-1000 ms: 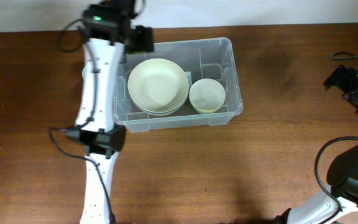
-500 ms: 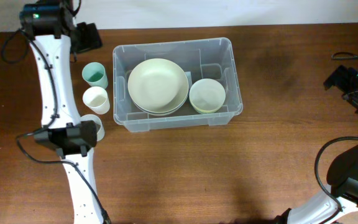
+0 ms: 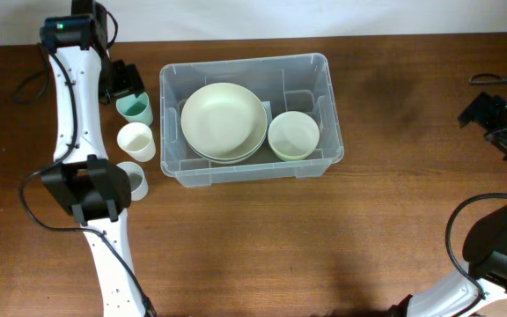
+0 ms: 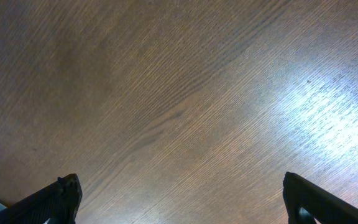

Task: Pack container
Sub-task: 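Move the left gripper back to the teal cup, then grasp the teal cup rim with the left gripper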

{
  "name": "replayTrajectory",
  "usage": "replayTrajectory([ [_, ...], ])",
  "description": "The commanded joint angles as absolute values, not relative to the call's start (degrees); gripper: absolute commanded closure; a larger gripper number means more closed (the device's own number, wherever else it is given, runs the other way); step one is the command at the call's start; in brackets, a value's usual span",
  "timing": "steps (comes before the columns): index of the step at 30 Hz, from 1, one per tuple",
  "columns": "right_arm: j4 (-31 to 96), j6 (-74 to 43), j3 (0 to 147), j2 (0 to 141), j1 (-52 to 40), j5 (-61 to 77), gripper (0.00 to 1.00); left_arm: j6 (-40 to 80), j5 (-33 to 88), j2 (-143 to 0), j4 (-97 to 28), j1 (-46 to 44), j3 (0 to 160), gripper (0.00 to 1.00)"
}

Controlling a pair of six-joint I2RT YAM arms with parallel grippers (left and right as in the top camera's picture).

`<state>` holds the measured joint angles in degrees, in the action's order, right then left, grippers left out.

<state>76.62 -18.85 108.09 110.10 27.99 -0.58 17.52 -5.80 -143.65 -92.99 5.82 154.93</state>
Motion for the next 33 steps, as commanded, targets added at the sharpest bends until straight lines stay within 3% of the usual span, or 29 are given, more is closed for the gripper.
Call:
replayTrajectory([
  [1,76.6,-18.4,107.9,109.3,28.1,-0.7,0.01,19.9,-5.0,-142.6,-92.0,7.4,152.9,0.01],
  [26,76.6,-18.4,107.9,109.3,28.1,-0.7,0.01,19.6,-2.5,-142.7,-81.8,9.1,139.5,0.03],
  [28,76.6,-18.4,107.9,109.3,28.1,-0.7,0.01,19.6,-2.6,-142.7,-81.3,9.1,139.5,0.11],
  [31,76.6,-18.4,107.9,109.3,28.1,-0.7,0.01,19.6,-2.5,-142.7,-80.4,9.1,139.5,0.4],
  [33,76.6,-18.4,107.9,109.3,28.1,-0.7,0.01,19.6,-2.5,-142.7,-79.8,9.1,139.5,0.51],
])
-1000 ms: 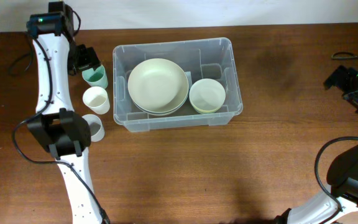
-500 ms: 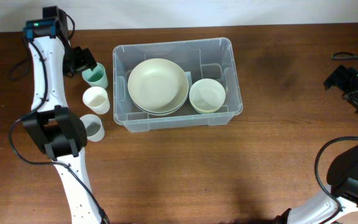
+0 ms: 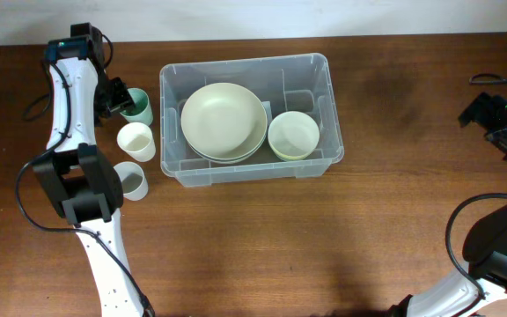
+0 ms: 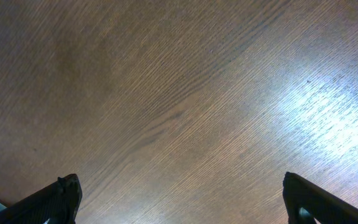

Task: Pack container
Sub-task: 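Grasp the teal cup rim with the left gripper, then lift the teal cup and carry it into the container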

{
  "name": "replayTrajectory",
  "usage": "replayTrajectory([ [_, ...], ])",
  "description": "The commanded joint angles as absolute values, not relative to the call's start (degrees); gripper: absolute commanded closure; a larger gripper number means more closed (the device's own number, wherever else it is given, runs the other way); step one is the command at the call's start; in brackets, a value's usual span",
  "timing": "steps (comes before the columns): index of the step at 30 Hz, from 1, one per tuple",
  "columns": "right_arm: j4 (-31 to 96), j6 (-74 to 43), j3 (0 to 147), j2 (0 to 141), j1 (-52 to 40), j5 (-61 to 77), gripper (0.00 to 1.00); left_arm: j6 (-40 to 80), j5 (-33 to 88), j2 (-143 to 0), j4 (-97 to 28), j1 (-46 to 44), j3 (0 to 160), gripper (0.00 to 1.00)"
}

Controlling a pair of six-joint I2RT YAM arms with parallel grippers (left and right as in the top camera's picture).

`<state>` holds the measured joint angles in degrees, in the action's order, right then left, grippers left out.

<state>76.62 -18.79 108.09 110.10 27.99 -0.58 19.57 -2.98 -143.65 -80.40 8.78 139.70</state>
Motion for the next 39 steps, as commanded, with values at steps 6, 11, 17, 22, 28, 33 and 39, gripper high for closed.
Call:
replayTrajectory([
  [6,76.6,-18.4,107.9,109.3,28.1,-0.7,0.01,19.6,-2.5,-142.7,-77.5,9.1,139.5,0.81],
  [11,76.6,-18.4,107.9,109.3,28.1,-0.7,0.01,19.6,-2.5,-142.7,-75.5,9.1,139.5,0.99],
  [17,76.6,-18.4,107.9,109.3,28.1,-0.7,0.01,19.6,-2.8,-142.7,-72.9,9.4,139.5,0.99],
  [22,76.6,-18.4,107.9,109.3,28.1,-0.7,0.01,19.7,-1.2,-142.6,-72.2,12.2,142.8,0.99],
  [28,76.6,-18.4,107.9,109.3,28.1,-0.7,0.01,19.6,0.3,-139.5,-76.8,16.8,150.9,0.99],
  [33,76.6,-18.4,107.9,109.3,28.1,-0.7,0.01,19.1,1.5,-133.4,-80.3,18.7,154.9,0.99],
  [39,76.6,-18.4,107.9,109.3,28.1,-0.7,0.01,13.1,12.1,-125.1,-82.5,17.3,155.1,0.99],
])
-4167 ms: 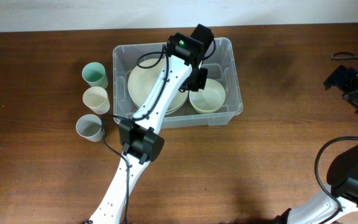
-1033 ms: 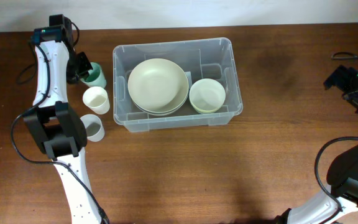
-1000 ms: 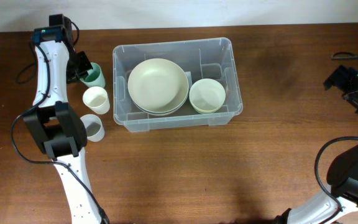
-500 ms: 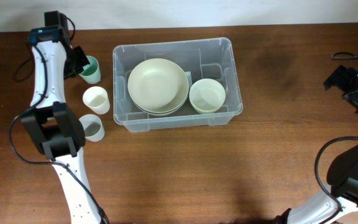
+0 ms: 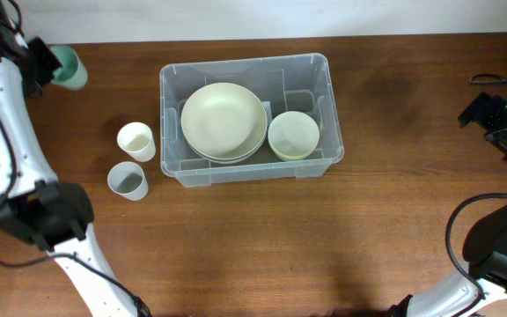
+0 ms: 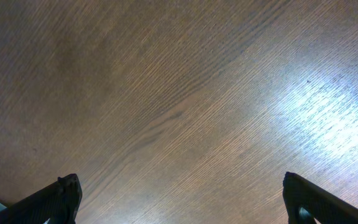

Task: Pack container
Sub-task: 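Lift the teal cup and carry it into the container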

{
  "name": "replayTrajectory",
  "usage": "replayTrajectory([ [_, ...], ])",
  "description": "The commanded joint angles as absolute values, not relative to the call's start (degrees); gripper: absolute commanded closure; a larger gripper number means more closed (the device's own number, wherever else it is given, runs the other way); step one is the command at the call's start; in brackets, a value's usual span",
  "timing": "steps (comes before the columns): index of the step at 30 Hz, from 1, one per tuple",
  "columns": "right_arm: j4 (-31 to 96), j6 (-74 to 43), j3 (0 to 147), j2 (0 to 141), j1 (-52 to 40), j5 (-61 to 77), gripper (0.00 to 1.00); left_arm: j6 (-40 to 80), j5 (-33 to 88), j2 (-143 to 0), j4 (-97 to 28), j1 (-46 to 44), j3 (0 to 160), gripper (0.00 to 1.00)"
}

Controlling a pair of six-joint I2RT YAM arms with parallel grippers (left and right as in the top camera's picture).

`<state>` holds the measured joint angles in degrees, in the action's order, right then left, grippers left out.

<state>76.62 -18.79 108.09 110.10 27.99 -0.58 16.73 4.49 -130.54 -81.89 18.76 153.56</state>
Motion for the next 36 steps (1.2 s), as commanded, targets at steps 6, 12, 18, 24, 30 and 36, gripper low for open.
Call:
replayTrajectory([
  [6,76.6,-18.4,107.9,109.3,28.1,-0.7,0.01,9.1,18.8,-120.4,-85.5,12.3,155.1,0.99],
  [12,76.6,-18.4,107.9,109.3,28.1,-0.7,0.01,1.7,18.9,-120.0,-92.3,3.4,155.1,0.99],
  [18,76.6,-18.4,107.9,109.3,28.1,-0.7,0.01,-6.7,18.8,-120.0,-96.7,-7.2,155.0,0.99],
  [24,76.6,-18.4,107.9,109.3,28.1,-0.7,0.01,-7.4,17.1,-120.2,-96.7,-14.4,154.4,0.99],
  [30,76.6,-18.4,107.9,109.3,28.1,-0.7,0.01,-7.1,17.0,-121.1,-96.7,-17.8,150.9,0.99],
  [36,76.6,-18.4,107.9,109.3,28.1,-0.7,0.01,-6.9,17.0,-122.6,-94.8,-19.6,147.0,0.99],
])
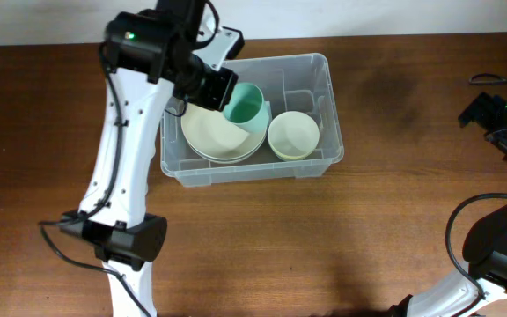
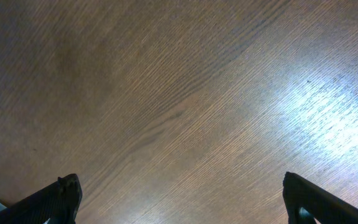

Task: Pack container

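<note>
A green cup (image 1: 244, 106) hangs tilted over the middle of the clear plastic container (image 1: 311, 60), its mouth turned toward the camera. My left gripper (image 1: 222, 91) is shut on it from the cup's left side. Inside the container lie a stack of large cream bowls (image 1: 211, 136) on the left and a small cream bowl (image 1: 293, 136) on the right. My right gripper (image 2: 182, 205) is open over bare wood at the table's far right edge, nothing between its fingers (image 2: 64, 199).
My left arm (image 1: 126, 150) stretches across the table left of the container and covers the ground there. A black cable (image 1: 491, 79) lies by the right arm at the far right. Brown wooden table (image 1: 324, 238) all round.
My left gripper, holding the green cup, was at the far left back corner of the table. Now it holds the cup over the container. The right arm has not moved.
The green cup stood left of the container beside two white cups, with my left gripper at it. Then the gripper was round the cup there. Then the cup was held up at the far left, and now over the container.
</note>
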{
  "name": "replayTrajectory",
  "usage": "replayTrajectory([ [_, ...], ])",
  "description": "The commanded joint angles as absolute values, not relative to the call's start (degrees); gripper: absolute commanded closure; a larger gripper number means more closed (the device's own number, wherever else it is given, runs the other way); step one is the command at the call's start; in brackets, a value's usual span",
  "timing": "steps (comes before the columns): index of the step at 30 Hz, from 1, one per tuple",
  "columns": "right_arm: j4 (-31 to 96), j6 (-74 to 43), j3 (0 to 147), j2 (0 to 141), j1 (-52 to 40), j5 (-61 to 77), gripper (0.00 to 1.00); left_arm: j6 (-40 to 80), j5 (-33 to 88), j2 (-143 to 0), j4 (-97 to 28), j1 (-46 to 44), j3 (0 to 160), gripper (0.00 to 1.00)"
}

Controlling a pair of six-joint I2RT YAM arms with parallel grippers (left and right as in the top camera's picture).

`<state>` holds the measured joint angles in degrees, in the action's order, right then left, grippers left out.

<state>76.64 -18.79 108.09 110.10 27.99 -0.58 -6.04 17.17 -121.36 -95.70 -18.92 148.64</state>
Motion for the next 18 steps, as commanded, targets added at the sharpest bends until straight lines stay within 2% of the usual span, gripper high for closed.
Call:
replayTrajectory([
  [1,76.6,-18.4,107.9,109.3,28.1,-0.7,0.01,-6.9,17.0,-122.8,-94.0,-19.9,146.3,0.99],
  [18,76.6,-18.4,107.9,109.3,28.1,-0.7,0.01,-6.7,17.2,-125.8,-84.2,-23.3,132.9,0.99],
])
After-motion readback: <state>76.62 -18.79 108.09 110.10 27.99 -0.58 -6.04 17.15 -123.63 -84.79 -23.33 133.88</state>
